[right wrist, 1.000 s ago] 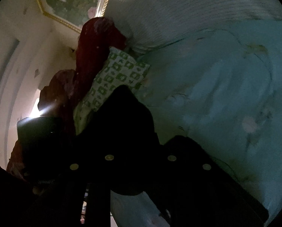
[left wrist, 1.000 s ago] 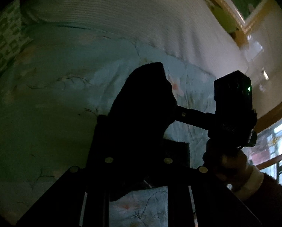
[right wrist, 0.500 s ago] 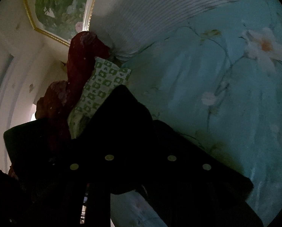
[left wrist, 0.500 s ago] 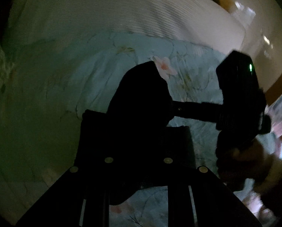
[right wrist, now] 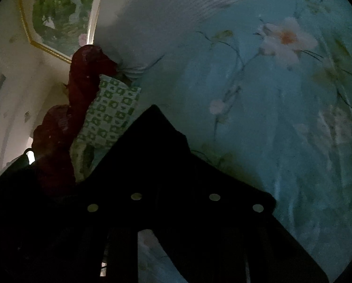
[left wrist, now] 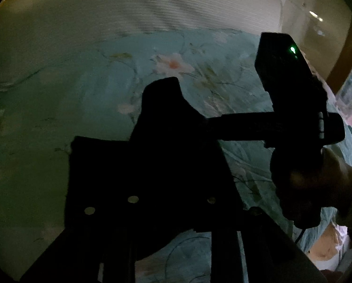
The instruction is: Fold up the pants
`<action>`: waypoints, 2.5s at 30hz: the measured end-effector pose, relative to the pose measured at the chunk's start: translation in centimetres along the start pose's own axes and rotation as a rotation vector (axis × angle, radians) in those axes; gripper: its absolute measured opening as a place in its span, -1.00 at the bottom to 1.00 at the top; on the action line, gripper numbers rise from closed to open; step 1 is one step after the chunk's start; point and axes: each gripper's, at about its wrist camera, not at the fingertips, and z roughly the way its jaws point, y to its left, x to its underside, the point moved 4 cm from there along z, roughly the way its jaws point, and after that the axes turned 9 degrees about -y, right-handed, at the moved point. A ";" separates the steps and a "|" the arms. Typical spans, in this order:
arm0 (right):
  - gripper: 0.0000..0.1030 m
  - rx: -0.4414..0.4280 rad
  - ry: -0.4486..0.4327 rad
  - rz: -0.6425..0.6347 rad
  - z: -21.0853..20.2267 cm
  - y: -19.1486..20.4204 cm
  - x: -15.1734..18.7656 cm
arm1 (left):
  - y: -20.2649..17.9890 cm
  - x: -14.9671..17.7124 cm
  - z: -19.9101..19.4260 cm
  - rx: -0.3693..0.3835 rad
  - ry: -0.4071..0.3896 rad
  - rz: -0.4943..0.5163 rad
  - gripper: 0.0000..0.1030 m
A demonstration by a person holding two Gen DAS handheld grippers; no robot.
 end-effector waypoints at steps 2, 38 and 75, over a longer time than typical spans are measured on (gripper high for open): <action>-0.49 0.024 -0.001 0.004 -0.3 -0.3 0.1 | -0.5 0.1 0.2 0.016 0.002 0.006 -0.53; 0.53 0.344 -0.245 0.233 -11.0 -0.7 3.6 | 6.4 -0.2 -3.6 0.195 0.035 -0.140 0.55; 0.65 0.409 -0.163 0.271 -4.3 0.0 6.2 | 16.2 0.0 5.6 0.105 0.213 -0.333 0.58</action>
